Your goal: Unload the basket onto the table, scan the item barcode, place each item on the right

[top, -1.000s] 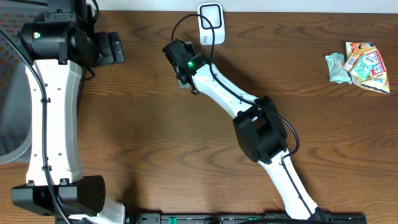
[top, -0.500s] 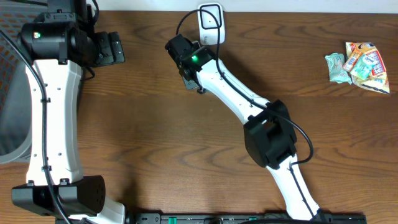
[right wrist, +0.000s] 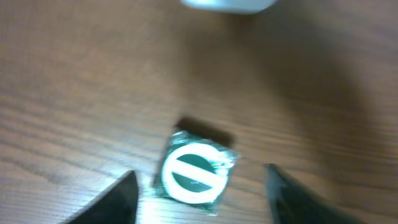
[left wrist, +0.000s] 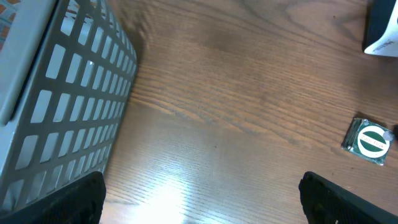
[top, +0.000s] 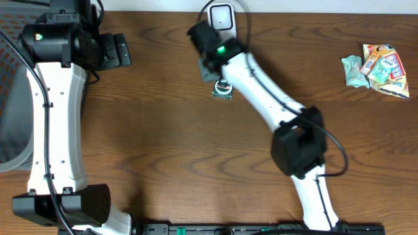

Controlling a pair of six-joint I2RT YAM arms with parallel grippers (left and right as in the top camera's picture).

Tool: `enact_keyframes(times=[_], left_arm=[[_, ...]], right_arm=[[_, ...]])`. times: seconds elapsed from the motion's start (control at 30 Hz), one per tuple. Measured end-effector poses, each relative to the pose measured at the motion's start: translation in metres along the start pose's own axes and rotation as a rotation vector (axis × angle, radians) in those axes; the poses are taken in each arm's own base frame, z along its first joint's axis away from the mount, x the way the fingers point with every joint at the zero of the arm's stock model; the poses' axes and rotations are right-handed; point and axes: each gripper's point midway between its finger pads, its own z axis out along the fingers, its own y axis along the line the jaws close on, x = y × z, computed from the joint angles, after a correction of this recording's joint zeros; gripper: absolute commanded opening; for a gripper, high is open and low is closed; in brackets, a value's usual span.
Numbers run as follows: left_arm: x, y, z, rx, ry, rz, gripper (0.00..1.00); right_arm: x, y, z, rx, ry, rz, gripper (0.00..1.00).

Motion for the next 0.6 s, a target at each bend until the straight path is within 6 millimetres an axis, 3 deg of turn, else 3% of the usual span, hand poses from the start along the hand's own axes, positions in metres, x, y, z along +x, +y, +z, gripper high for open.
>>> enact_keyframes(times=[0.07, 0.2, 0.27, 0.5, 0.6], left_arm=[[0.000, 0.000, 0.000, 0.000, 0.000, 0.000, 0.98], [0.000, 0.000, 0.000, 0.000, 0.000, 0.000, 0.98], [0.000, 0.000, 0.000, 0.000, 0.000, 0.000, 0.98], [0.000, 0.000, 0.000, 0.000, 0.000, 0.000, 0.98], [0.000, 0.000, 0.000, 0.000, 0.000, 0.000, 0.98]], right_arm=[[-0.010, -0.021, -0.012, 0.004, -0.019, 0.041, 0.83], [-0.019, -0.056, -0.020, -0.002, -0.024, 0.110, 0.85], [-0.019, -0.068, -0.017, -0.013, -0.012, 0.137, 0.98], [-0.012, -0.099, -0.009, -0.125, 0.064, 0.235, 0.99], [-0.002, -0.109, -0.009, -0.164, 0.116, 0.270, 0.95]])
